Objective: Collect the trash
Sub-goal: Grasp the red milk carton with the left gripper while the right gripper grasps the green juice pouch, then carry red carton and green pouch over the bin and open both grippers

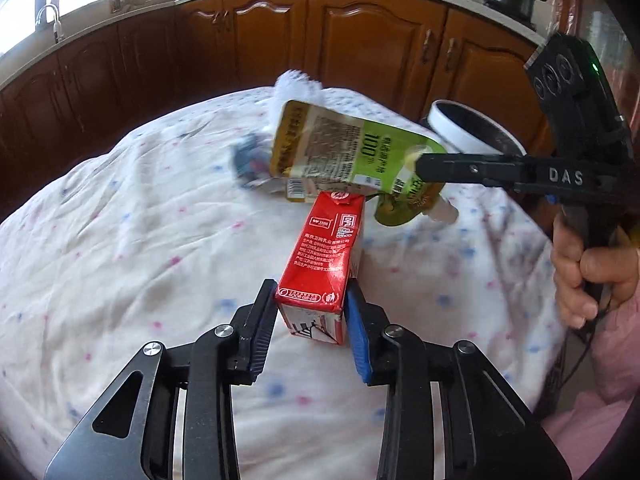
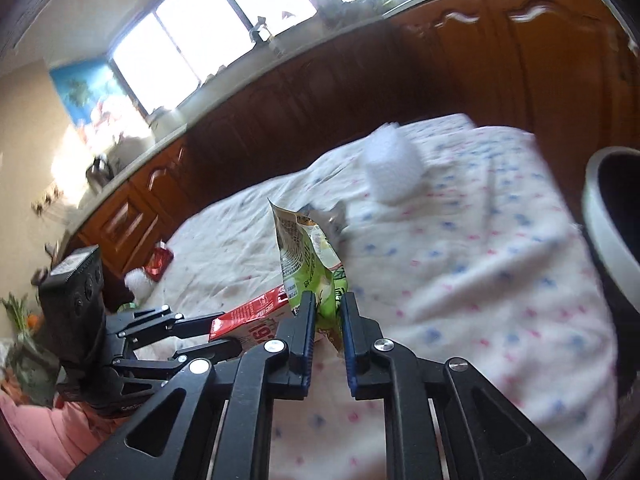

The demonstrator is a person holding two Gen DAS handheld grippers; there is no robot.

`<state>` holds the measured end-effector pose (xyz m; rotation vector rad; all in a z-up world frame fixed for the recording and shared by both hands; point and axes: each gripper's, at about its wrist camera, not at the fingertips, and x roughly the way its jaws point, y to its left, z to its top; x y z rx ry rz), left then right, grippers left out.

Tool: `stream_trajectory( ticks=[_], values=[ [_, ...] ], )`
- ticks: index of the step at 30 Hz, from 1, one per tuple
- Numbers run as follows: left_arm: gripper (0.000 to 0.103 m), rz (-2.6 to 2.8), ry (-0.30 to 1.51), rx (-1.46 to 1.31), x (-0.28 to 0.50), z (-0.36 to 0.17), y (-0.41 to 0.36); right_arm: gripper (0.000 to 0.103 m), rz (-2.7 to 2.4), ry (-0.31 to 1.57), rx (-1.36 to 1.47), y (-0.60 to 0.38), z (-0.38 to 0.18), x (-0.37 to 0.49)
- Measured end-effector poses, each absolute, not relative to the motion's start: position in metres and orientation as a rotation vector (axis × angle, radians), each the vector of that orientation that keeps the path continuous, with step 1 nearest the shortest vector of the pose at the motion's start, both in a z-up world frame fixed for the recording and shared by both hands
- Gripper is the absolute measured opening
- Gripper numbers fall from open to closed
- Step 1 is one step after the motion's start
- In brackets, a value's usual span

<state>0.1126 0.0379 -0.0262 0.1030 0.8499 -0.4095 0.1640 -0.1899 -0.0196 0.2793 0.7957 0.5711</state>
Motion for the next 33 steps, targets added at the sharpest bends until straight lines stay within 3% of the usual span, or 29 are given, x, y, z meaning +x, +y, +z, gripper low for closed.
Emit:
stream_trajectory(
  ticks=[15,33],
  values=[
    [0.031,-0.396,0.794,-0.033,0.121,-0.008,-0.028,0.013,0.225,0.657,0.355,-0.296,-0.003,0.124],
    [0.031,-0.485,0.69,0.063,0.14,0.022,-0.139,0.013,0.034,0.582,0.401,-0.368,0.004,0.114]
  ],
)
